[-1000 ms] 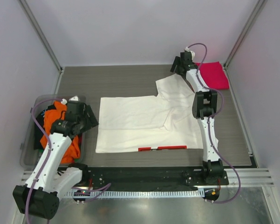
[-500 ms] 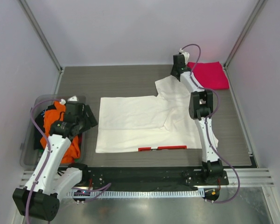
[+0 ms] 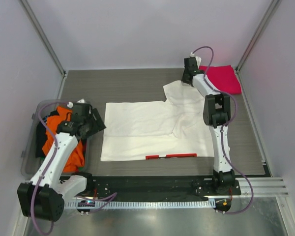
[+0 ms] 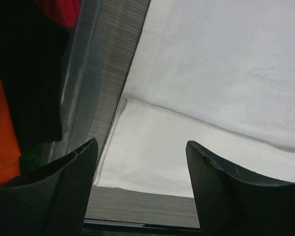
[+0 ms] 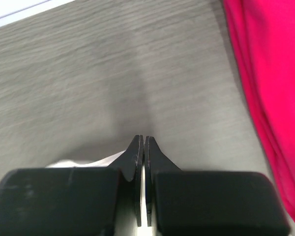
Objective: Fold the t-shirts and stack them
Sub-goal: Fold the tshirt
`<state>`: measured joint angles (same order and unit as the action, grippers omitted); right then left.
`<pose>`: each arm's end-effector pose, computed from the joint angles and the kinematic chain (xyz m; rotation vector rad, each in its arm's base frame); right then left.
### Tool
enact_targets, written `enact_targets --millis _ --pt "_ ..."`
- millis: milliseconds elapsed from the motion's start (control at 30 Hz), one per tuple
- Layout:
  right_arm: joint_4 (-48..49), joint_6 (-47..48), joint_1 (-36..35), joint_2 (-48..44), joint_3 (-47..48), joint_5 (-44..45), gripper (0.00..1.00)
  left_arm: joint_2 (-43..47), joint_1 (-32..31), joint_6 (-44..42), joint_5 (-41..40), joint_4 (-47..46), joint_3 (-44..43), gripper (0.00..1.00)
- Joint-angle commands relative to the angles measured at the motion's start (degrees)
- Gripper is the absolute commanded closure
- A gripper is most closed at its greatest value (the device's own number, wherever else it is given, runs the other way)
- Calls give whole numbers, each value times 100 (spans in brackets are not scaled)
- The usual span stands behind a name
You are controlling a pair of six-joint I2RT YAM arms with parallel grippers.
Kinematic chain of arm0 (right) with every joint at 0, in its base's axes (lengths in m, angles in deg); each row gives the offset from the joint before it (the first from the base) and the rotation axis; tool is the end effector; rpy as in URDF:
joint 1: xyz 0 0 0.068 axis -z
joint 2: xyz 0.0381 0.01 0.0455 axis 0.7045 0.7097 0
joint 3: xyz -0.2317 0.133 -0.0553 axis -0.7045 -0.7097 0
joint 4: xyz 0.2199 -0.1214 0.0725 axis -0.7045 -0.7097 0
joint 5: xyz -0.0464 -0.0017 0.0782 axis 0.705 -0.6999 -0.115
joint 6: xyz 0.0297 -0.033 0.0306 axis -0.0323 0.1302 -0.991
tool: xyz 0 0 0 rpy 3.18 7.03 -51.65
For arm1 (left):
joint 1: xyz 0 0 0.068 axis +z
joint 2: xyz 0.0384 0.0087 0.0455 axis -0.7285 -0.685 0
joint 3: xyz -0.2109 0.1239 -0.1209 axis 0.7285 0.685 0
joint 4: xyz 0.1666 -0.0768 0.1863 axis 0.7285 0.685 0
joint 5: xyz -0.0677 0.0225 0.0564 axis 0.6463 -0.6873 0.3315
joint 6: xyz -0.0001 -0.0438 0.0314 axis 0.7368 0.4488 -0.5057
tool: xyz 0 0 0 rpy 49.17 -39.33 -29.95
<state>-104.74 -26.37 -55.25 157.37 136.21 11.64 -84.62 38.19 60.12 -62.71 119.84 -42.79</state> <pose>0.5606 0.0937 0.1711 0.3172 2.2574 -0.0426 0.1939 -0.0260 0.2747 -0.6158 2.4140 -0.2152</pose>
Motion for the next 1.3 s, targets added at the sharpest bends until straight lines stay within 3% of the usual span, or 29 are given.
enact_targets --millis 0,267,433,600,967,1133,1233,1267 --pt "56 -14 -88 -1393 -488 -166 99 -870 32 68 486 -732 -455 27" --pt "188 -110 -255 -3056 -2569 -324 99 -3630 14 174 136 -751 -2644 32" --pt "425 -356 -334 -4118 -3696 -535 99 -5527 41 60 -330 -75 -4437 33" --pt "549 -453 -395 -4700 -4479 -702 99 -6664 49 147 -577 399 -5658 35" --pt "540 -462 -404 -5579 -5411 -782 99 -7421 93 543 -727 409 -5828 40" --pt "548 -462 -404 -5773 -5561 -746 99 -7342 102 639 -630 216 -5512 56" --pt "549 -471 -396 -5773 -5570 -729 99 -7350 93 596 -639 163 -5520 73" --pt "549 -471 -404 -5791 -5570 -712 99 -7359 93 578 -578 180 -5547 91"
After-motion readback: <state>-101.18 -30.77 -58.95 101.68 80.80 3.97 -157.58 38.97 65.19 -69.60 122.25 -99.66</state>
